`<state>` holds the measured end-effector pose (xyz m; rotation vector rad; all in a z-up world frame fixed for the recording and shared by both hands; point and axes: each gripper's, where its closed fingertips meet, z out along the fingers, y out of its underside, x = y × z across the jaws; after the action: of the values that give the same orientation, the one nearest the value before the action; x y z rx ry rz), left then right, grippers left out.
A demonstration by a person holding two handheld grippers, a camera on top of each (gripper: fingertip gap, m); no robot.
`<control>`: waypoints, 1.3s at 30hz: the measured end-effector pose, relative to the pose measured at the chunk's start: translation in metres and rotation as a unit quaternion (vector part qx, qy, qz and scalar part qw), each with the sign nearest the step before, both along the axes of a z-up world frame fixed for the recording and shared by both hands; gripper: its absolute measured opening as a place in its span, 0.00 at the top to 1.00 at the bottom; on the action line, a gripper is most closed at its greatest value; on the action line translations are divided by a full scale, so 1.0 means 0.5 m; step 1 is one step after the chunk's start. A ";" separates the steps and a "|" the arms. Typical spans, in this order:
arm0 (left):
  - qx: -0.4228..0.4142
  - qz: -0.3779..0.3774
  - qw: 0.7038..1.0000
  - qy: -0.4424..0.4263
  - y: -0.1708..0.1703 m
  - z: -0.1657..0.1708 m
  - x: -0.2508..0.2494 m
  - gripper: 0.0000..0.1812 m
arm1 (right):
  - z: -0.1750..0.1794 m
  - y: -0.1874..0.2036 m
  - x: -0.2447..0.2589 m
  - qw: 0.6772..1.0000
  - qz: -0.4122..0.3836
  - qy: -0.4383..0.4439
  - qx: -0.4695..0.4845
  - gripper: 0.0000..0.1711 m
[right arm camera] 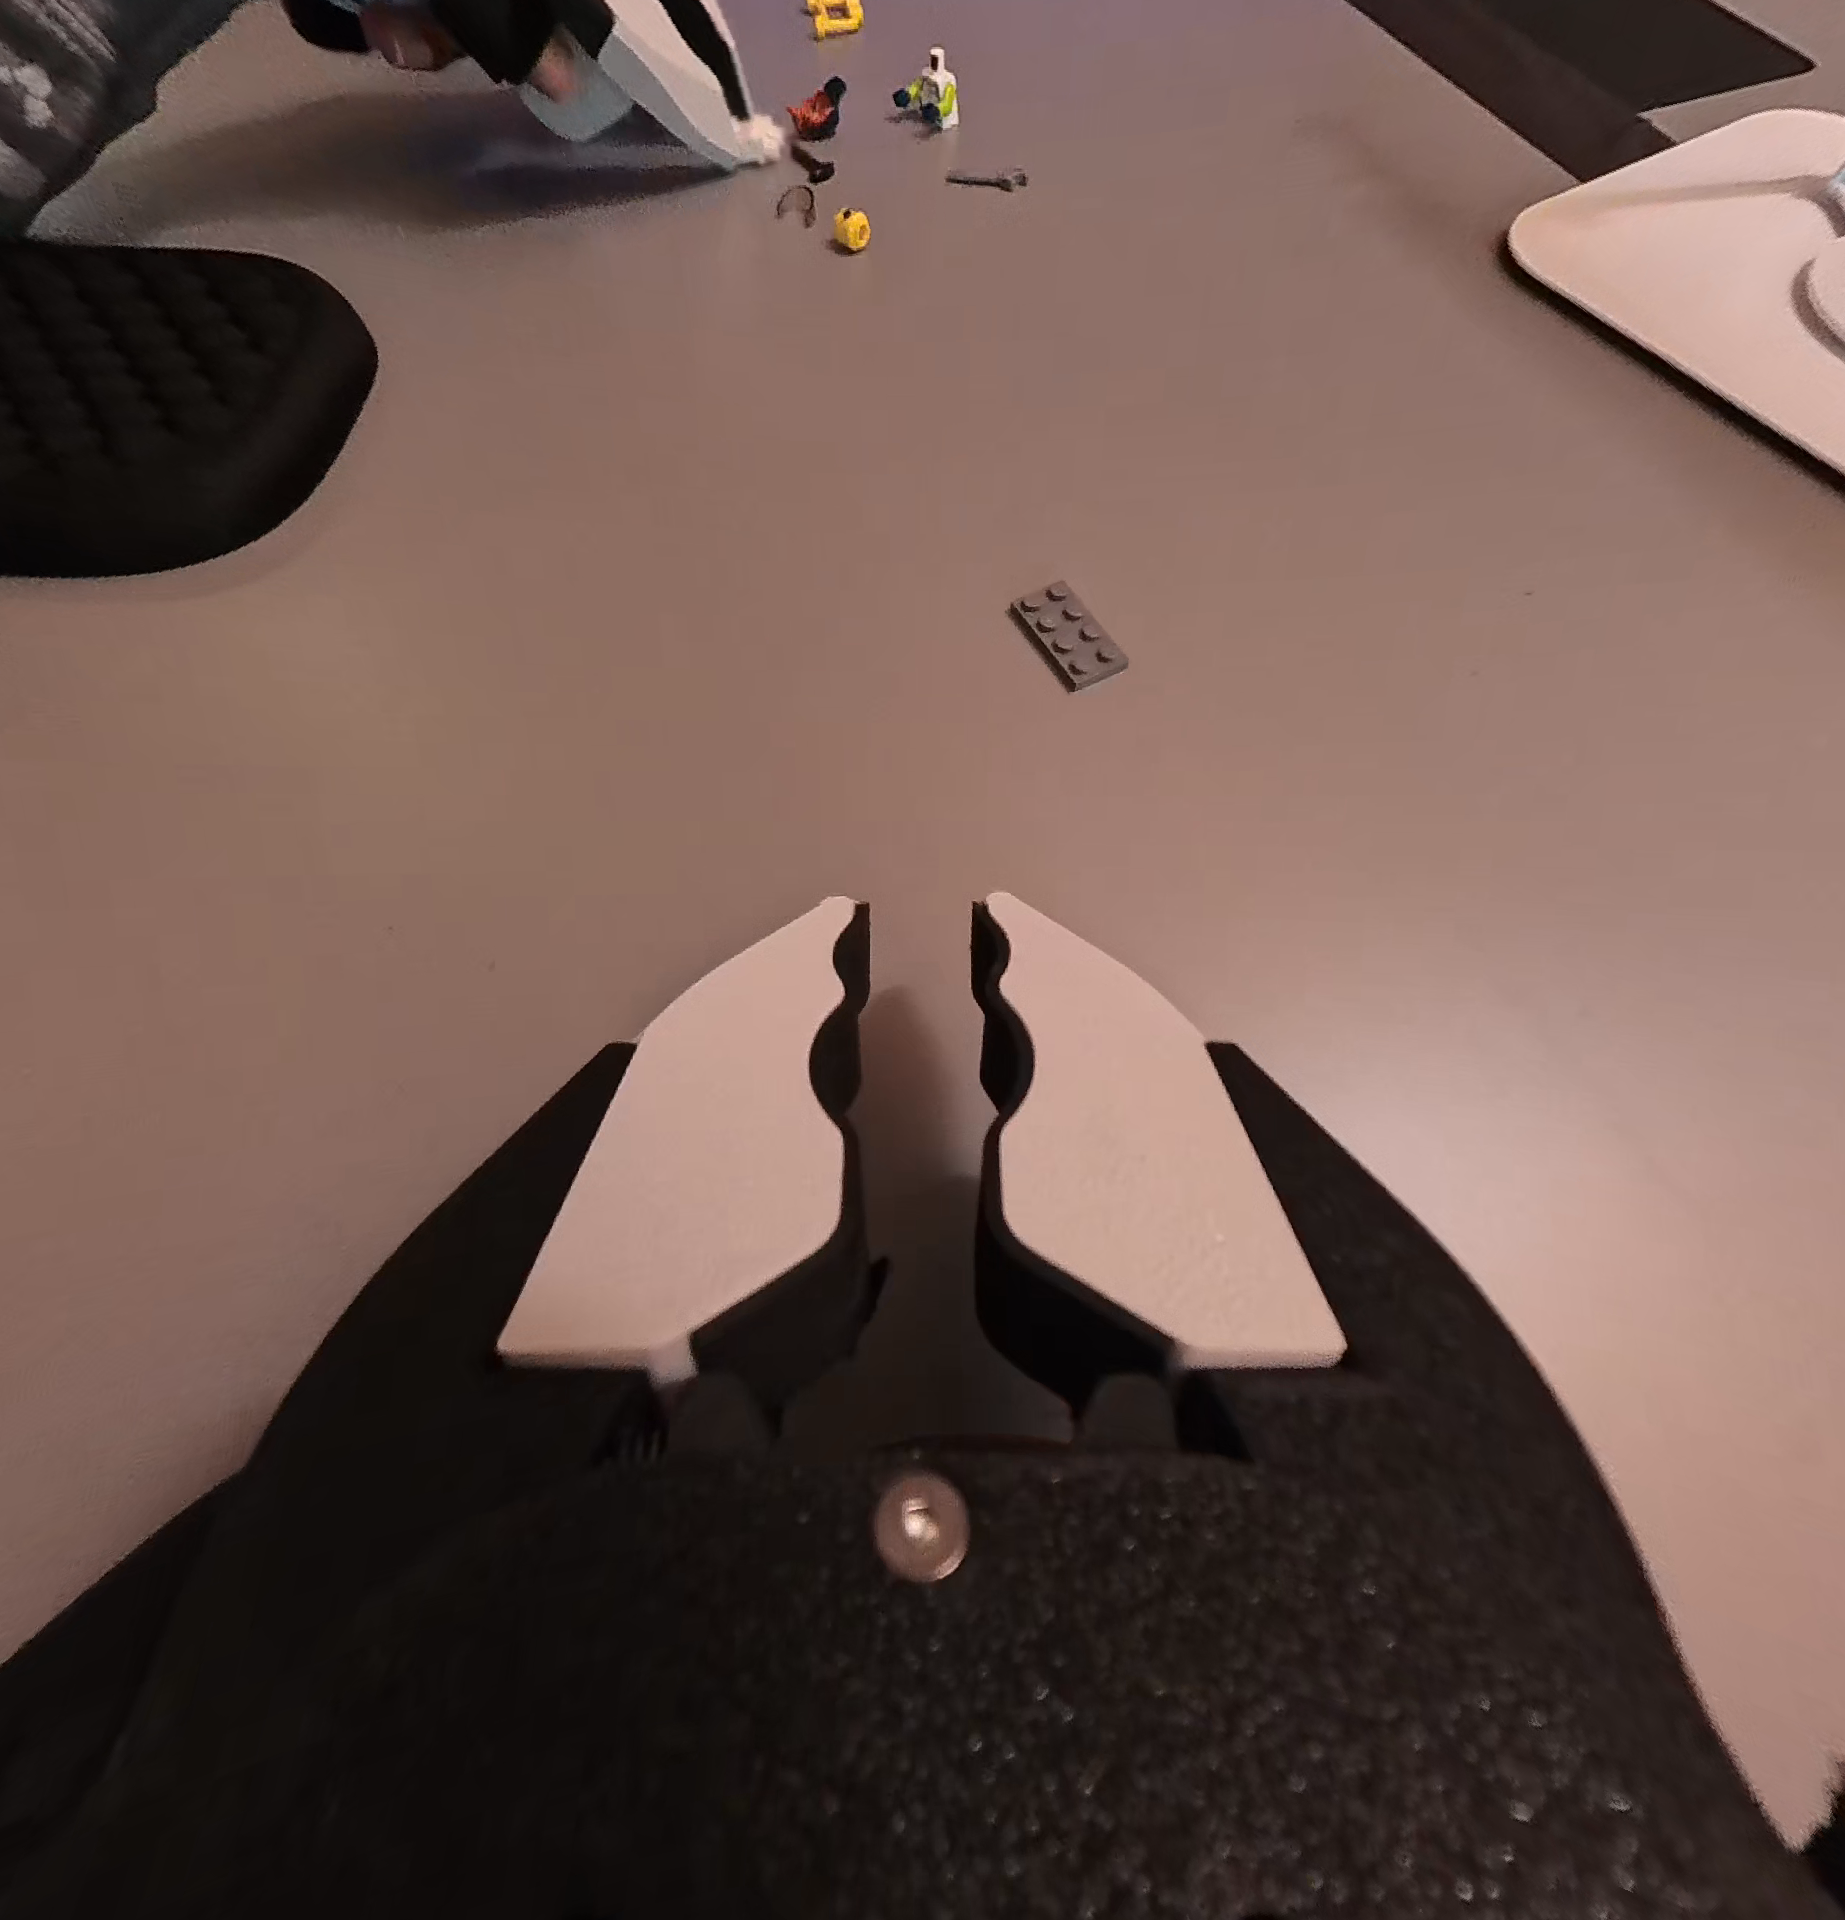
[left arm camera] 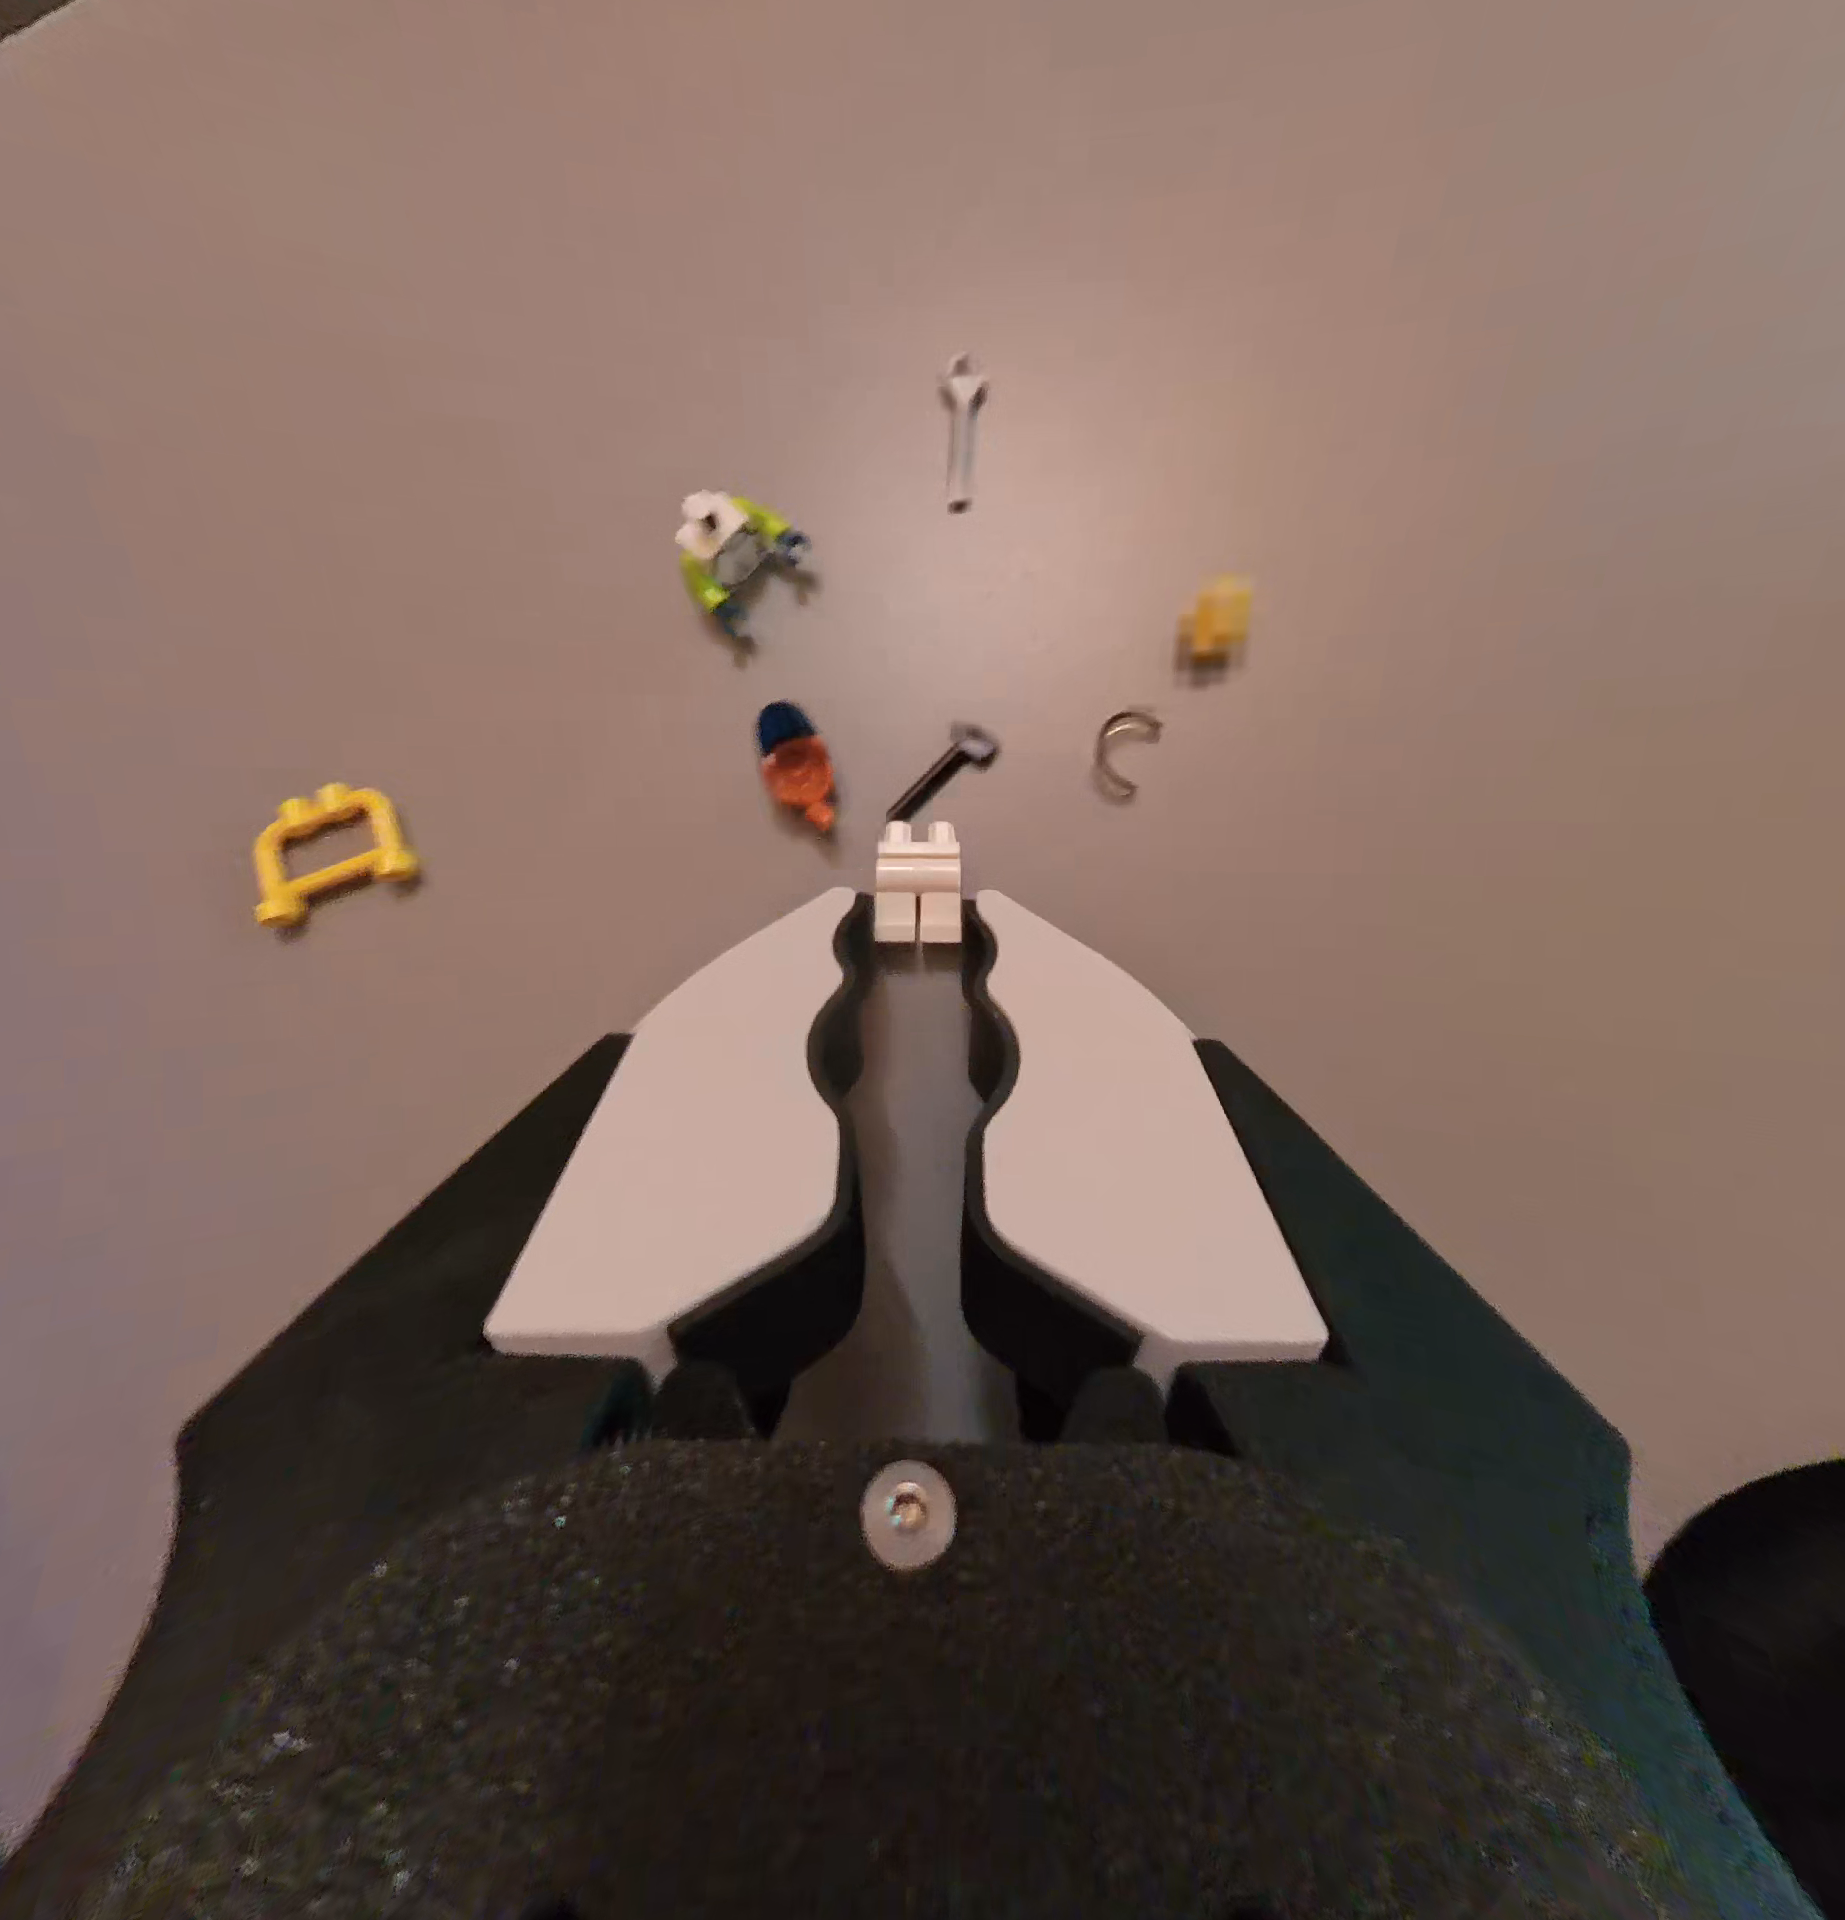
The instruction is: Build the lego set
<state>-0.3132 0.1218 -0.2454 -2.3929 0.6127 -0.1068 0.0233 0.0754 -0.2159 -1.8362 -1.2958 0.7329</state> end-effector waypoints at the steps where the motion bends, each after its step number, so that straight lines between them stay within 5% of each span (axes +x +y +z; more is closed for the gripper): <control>1: -0.001 0.010 1.000 0.013 -0.003 0.000 -0.017 0.91 | 0.000 0.000 0.002 1.000 -0.003 0.002 -0.001 0.89; 10: 0.003 0.033 0.999 0.015 -0.029 0.023 -0.065 0.88 | 0.000 0.003 0.000 1.000 -0.009 0.012 -0.005 0.89; 16: 0.039 -0.041 0.998 -0.026 -0.012 0.060 0.017 0.90 | -0.008 0.002 -0.003 1.000 -0.011 0.007 -0.006 0.89; 24: 0.011 -0.092 0.995 -0.043 0.005 0.024 0.095 0.90 | -0.013 0.005 -0.001 1.000 -0.018 0.009 -0.009 0.90; 39: -0.025 -0.084 0.996 -0.013 0.141 0.011 0.100 0.90 | -0.018 0.007 -0.001 1.000 -0.022 0.006 -0.019 0.90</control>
<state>-0.2631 0.1925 -0.2399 -2.3793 0.8075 -0.2288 0.0229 0.0789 -0.2251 -1.8826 -1.2372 0.7486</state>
